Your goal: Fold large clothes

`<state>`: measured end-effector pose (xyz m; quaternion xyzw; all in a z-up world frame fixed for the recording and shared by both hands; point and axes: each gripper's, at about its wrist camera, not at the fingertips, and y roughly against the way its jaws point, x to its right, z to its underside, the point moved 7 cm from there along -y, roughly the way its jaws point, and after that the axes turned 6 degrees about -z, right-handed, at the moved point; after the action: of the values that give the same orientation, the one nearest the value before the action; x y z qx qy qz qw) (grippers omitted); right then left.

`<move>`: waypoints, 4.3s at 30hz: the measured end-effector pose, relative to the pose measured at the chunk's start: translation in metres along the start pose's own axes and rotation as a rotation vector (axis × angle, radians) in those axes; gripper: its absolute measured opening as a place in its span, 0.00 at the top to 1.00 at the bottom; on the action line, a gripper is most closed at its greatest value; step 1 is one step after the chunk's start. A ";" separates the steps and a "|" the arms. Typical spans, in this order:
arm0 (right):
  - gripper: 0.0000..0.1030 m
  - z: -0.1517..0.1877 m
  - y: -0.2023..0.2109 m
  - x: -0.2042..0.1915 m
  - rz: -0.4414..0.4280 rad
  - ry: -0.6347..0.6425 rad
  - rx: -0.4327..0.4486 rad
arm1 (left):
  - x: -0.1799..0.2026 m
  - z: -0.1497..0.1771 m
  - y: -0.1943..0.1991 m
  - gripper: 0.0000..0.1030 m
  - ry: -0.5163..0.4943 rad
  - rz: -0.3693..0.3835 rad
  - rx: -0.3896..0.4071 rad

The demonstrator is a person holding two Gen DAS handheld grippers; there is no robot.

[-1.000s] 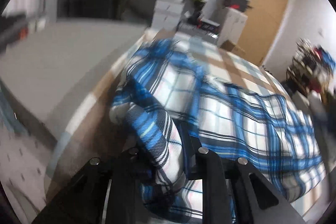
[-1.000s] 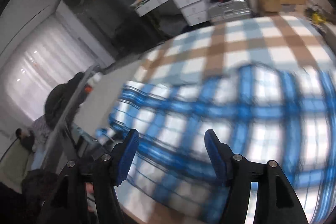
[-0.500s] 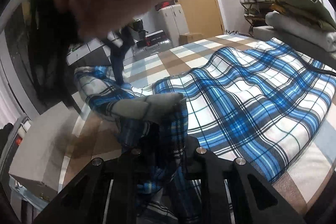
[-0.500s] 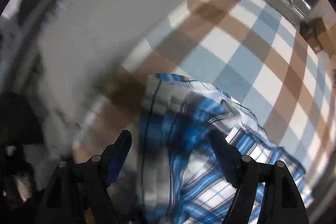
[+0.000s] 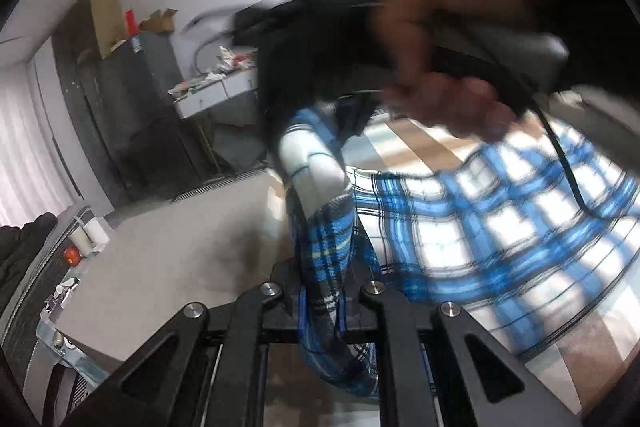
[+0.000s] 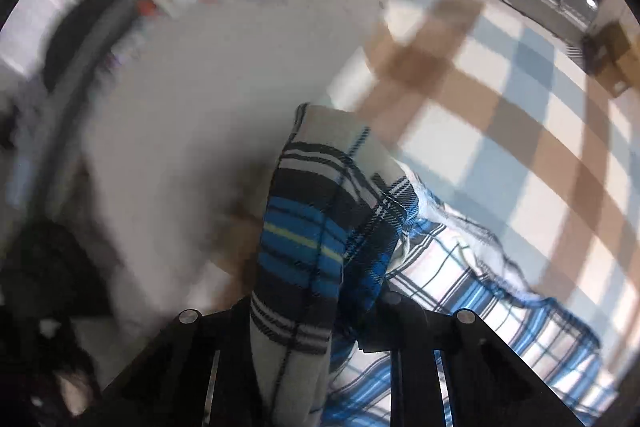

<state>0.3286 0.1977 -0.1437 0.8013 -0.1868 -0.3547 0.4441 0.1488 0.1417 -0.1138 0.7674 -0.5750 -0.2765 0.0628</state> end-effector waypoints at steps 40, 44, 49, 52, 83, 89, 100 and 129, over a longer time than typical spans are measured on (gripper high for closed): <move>0.30 0.236 0.173 0.217 0.287 -0.214 0.465 | 0.132 -0.030 -0.034 0.22 -0.022 0.426 -0.346; 0.36 0.258 0.141 0.183 0.305 -0.174 0.459 | 0.143 0.022 -0.045 0.23 -0.008 0.448 -0.454; 0.91 0.274 0.082 0.180 0.490 -0.144 0.323 | 0.153 0.024 -0.024 0.21 -0.068 0.384 -0.377; 0.91 0.269 0.097 0.169 0.472 -0.143 0.364 | 0.152 0.021 -0.017 0.20 -0.055 0.390 -0.367; 0.82 0.254 0.061 0.149 0.379 -0.143 0.401 | 0.160 0.040 -0.061 0.08 -0.043 0.440 -0.364; 0.64 0.267 0.081 0.155 0.154 -0.215 0.563 | 0.147 0.026 -0.052 0.08 -0.016 0.502 -0.378; 0.44 0.306 0.143 0.156 -0.018 -0.249 0.884 | 0.190 -0.018 -0.140 0.20 -0.363 0.457 -0.499; 0.34 0.302 0.153 0.156 -0.097 -0.281 0.906 | 0.171 -0.062 -0.131 0.29 -0.119 0.638 -0.586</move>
<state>0.2155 -0.1554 -0.1841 0.8663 -0.3433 -0.3628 0.0035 0.3227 0.0143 -0.1760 0.4841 -0.6831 -0.4383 0.3269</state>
